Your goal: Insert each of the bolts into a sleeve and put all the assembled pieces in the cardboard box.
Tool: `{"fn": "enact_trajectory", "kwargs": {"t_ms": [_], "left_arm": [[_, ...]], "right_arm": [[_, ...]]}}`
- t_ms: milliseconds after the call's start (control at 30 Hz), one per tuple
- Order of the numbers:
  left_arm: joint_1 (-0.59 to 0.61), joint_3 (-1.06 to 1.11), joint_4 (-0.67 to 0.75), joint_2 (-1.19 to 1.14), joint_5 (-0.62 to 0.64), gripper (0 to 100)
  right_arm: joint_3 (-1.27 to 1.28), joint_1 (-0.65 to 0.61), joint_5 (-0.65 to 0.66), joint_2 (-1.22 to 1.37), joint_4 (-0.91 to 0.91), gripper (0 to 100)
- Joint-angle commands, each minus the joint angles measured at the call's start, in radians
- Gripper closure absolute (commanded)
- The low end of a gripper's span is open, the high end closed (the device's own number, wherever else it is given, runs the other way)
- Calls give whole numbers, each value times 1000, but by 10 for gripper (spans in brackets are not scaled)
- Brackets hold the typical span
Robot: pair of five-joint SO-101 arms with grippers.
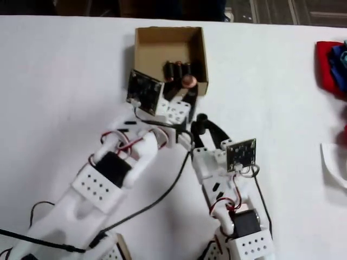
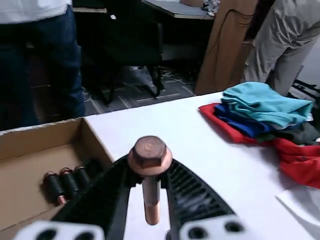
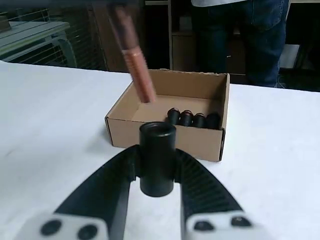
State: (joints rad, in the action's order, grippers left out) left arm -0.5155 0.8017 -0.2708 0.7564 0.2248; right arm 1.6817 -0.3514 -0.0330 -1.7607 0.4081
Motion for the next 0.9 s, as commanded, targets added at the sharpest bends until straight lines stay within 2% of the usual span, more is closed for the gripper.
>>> {"fn": "enact_trajectory", "kwargs": {"t_ms": [0, 133, 333, 633, 767, 867], "left_arm": [[-23, -16, 25, 35, 21, 976], [-28, -8, 21, 35, 23, 976], [-64, -8, -74, 37, 23, 976], [-63, -7, -92, 37, 23, 976], [-63, 4, -160, 35, 26, 976], [-57, 41, -173, 35, 26, 976]], "right_arm": [[11, -5, -11, 1, -27, 975], [11, -5, -9, 4, -27, 975], [11, -4, -9, 4, -27, 975], [11, 2, -9, 4, -27, 975], [9, 2, -8, -2, -27, 975], [5, -4, 63, -2, -27, 975]]}}
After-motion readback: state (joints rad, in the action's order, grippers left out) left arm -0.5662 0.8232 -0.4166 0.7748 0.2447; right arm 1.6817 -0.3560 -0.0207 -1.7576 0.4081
